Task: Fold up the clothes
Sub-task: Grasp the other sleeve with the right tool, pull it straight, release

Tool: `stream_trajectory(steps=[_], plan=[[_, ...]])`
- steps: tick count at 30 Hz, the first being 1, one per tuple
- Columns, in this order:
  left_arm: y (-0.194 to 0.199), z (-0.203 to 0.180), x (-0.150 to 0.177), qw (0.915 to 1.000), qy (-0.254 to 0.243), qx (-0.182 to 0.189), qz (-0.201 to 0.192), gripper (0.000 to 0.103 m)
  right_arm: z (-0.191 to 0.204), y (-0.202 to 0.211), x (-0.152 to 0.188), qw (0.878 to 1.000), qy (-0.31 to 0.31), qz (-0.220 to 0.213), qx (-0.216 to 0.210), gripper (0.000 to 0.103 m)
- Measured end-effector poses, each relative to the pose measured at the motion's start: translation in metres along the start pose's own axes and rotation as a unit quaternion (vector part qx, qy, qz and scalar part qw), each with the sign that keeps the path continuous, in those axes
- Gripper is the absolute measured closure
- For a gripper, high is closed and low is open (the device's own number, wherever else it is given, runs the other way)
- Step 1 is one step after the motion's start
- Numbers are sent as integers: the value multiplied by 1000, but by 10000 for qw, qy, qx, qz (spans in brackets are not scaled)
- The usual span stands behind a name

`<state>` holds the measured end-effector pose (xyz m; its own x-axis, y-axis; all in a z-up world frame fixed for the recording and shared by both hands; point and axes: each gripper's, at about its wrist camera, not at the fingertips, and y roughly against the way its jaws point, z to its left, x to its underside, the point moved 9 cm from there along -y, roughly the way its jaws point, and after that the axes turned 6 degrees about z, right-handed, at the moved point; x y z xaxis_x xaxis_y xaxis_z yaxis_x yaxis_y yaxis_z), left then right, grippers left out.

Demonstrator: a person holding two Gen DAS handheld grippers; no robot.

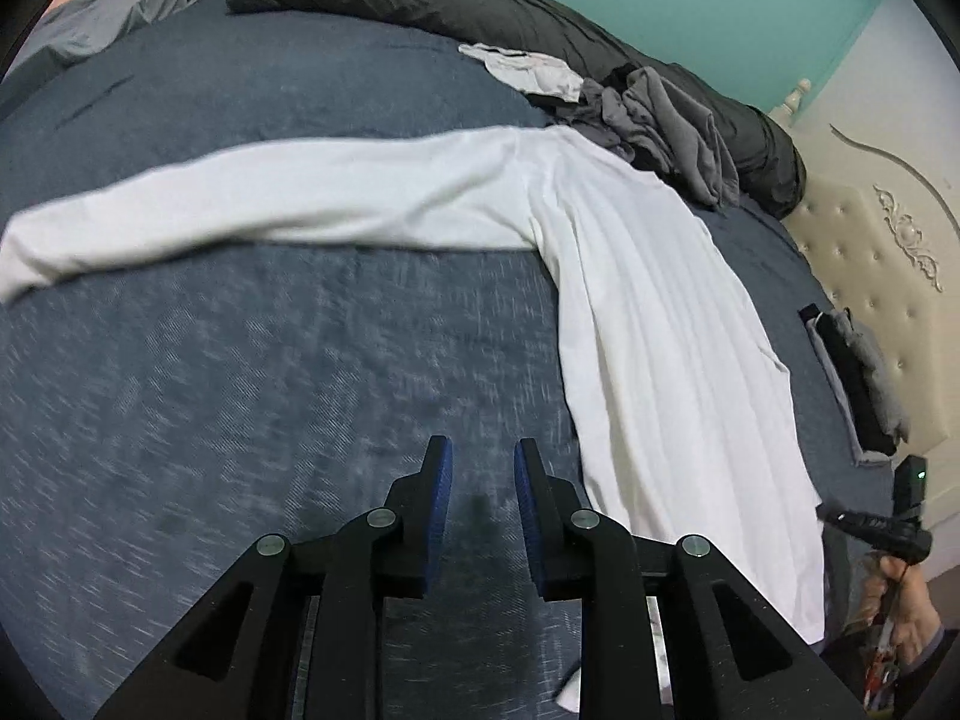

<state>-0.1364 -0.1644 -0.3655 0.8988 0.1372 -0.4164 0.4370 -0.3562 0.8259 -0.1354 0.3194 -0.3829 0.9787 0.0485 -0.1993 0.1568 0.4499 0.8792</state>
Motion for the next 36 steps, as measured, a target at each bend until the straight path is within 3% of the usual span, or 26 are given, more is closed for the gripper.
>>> stream_trajectory(steps=[7, 17, 36], plan=[[-14, -8, 19, 10000, -67, 44, 21, 80, -9, 53, -23, 9985, 107, -507, 152, 102], [-17, 0, 21, 10000, 23, 7, -55, 80, -57, 155, -93, 9880, 125, -1229, 932, 102], [-34, 4, 23, 9998, -35, -162, 97, 80, -112, 228, -206, 9648, 133, -1644, 2051, 102]])
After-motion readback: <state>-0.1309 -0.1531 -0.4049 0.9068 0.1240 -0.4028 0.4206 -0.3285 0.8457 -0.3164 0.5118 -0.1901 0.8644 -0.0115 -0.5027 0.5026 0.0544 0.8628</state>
